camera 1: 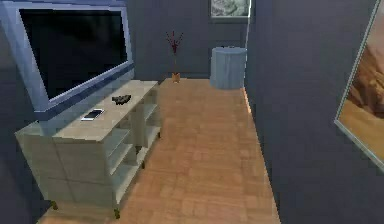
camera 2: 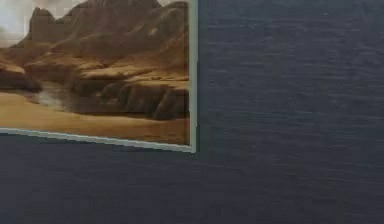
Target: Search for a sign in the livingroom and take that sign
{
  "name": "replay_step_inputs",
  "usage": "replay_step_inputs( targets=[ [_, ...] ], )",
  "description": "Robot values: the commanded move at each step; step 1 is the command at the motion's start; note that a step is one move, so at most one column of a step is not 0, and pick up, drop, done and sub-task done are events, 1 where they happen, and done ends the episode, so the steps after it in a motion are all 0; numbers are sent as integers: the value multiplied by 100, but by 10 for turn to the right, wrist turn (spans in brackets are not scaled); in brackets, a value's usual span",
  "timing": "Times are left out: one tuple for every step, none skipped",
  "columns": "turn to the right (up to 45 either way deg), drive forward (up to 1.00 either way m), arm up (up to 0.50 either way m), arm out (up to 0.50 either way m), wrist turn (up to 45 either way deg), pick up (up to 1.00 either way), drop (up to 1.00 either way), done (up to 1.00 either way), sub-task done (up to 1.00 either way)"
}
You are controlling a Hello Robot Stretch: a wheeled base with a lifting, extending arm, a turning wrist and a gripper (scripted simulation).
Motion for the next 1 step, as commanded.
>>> replay_step_inputs(
  targets=[
    [0,100,0,0,0,0,0,0,0]
  ],
)
